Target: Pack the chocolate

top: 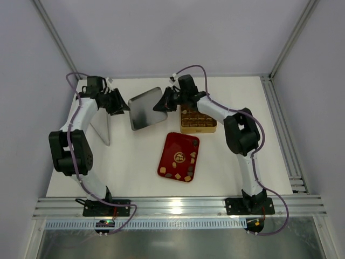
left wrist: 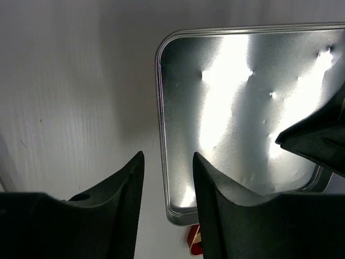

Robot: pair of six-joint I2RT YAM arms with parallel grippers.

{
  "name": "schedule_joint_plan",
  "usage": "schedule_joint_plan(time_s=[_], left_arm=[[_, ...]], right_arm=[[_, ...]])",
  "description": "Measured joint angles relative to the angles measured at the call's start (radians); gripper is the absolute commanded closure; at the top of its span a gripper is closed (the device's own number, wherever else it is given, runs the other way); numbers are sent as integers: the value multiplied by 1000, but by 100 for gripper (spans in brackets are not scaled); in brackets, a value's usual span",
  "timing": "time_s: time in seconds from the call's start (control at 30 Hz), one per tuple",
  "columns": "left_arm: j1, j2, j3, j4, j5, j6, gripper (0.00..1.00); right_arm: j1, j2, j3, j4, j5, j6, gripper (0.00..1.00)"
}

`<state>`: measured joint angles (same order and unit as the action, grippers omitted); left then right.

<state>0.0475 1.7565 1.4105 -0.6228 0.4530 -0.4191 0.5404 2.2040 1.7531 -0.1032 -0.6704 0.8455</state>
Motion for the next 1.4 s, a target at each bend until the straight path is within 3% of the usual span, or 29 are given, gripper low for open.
schedule_joint_plan(time_s=[0.07, 0.23, 0.5, 0.63, 0.83, 1.0, 1.4], left_arm=[[-16, -36, 14, -8, -43, 9, 48], [-117, -155, 28, -18, -174, 51, 39], [-483, -432, -84, 66, -414, 178, 26], [-645, -506, -147, 110, -545, 267, 24], [-896, -456, -182, 146, -751, 451, 23], [-1017, -371, -181, 166, -884, 585, 22], [-1068, -188, -155, 242, -1129, 832, 28]], right_arm=[[-7, -20, -13, -4, 2, 0, 96], [-24, -75, -28, -30, 17, -1, 96], [-76, -147, -36, -140, 40, -1, 96], [-108, -179, -56, -190, 42, 0, 96], [-145, -206, -84, -245, 23, 10, 96], [-159, -229, -97, -304, -11, 11, 96], [-168, -293, -122, -384, -62, 0, 96]])
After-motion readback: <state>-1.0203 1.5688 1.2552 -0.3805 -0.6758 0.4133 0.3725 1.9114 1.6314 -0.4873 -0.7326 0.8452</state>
